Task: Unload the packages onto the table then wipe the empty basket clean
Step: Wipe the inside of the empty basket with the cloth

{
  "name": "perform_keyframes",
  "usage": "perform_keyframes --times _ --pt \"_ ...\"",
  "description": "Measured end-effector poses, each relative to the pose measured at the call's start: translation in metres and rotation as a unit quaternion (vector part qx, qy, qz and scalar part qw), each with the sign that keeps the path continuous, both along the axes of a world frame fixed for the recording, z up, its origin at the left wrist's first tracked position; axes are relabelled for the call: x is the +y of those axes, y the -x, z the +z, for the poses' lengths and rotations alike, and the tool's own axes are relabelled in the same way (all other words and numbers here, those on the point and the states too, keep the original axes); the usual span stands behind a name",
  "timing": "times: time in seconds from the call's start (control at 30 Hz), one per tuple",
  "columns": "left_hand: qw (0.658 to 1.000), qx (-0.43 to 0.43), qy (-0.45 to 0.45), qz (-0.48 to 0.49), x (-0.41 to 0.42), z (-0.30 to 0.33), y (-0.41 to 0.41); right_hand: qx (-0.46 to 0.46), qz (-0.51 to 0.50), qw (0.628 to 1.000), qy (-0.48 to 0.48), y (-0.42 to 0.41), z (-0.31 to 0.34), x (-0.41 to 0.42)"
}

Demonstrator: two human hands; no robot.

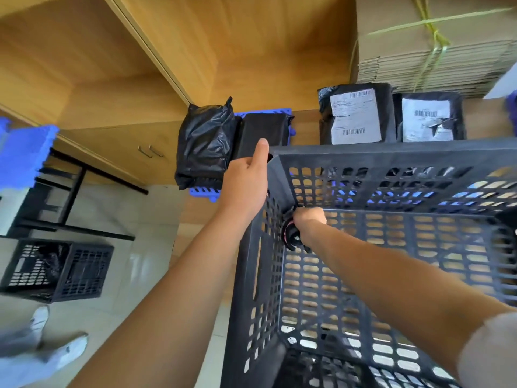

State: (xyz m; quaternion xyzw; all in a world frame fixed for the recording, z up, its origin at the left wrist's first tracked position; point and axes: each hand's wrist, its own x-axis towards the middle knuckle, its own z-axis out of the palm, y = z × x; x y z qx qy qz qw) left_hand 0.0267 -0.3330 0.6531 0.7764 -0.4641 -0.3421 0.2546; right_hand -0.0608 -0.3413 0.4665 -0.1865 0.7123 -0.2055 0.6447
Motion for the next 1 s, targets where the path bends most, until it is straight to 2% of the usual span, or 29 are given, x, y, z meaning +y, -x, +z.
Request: perform_keyframes --times 0.13,0.3,0.5,0.63,0.83,1.0 --pt "1.0 0.009 0.0 0.0 0.0 0.001 0.0 0.014 -0.026 1.0 0.001 0.004 0.0 0.005" --pt "1.0 0.009 0.009 0.0 0.002 0.005 0.004 -0.103 -0.1 0.989 0.017 0.006 0.025 0.01" --pt "1.0 0.018 0.017 0.007 0.003 0.007 0.004 -0.198 -0.156 0.968 0.013 0.005 0.059 0.012" --pt "1.0 0.018 0.012 0.013 0.001 0.005 0.002 -0.288 -0.15 0.946 -0.001 0.007 0.085 0.012" --pt "0.999 0.027 0.004 0.04 0.001 0.006 0.002 -0.439 -0.119 0.891 -0.007 0.013 0.129 0.012" --pt "0.997 0.058 -0.003 0.05 -0.002 0.006 0.002 -0.444 -0.066 0.893 0.041 0.02 0.152 0.01"
